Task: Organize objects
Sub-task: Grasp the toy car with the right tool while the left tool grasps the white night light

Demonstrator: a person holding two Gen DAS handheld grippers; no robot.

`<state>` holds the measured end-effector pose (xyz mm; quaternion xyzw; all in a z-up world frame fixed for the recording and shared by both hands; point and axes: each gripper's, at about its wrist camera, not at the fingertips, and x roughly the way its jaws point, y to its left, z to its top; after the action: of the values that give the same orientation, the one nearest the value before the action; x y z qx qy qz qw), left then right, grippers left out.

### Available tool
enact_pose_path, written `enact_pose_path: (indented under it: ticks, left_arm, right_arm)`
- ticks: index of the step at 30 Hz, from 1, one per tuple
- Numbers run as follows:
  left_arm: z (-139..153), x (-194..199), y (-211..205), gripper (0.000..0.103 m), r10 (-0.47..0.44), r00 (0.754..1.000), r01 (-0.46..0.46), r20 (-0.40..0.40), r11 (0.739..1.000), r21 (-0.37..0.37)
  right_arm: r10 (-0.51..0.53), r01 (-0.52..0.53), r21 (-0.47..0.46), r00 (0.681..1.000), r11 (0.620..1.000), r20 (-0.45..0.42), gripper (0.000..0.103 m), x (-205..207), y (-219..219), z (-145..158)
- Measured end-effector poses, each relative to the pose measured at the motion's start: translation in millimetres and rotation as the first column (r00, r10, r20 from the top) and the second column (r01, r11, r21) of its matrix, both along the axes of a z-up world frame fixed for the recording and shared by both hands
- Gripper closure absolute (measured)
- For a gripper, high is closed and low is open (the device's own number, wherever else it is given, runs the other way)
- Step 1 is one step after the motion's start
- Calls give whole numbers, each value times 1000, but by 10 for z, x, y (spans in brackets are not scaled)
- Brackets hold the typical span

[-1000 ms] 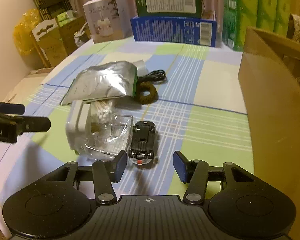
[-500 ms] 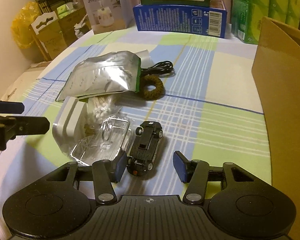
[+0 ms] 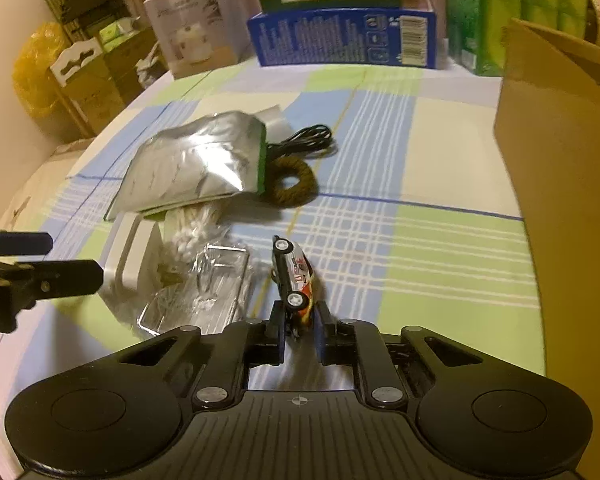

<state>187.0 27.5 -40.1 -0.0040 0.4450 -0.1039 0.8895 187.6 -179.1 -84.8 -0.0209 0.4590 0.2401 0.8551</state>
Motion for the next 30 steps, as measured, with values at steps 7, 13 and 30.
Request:
enact_pose_path:
  ticks: [7, 13, 30]
  left_arm:
    - [-43, 22, -45, 3, -7, 1000, 7, -15, 1000, 7]
    - [-34, 29, -70, 3, -8, 1000, 8, -11, 1000, 3]
    - [-88, 146, -183, 15, -4, 1000, 3, -23, 999, -40]
  right_arm:
    - [-33, 33, -2, 999, 999, -14, 90, -49, -164, 10]
    - [-22, 22, 9, 1000, 1000, 17, 70, 61, -130, -6]
    - [-30, 30, -5, 999, 1000, -12, 83, 85, -126, -34]
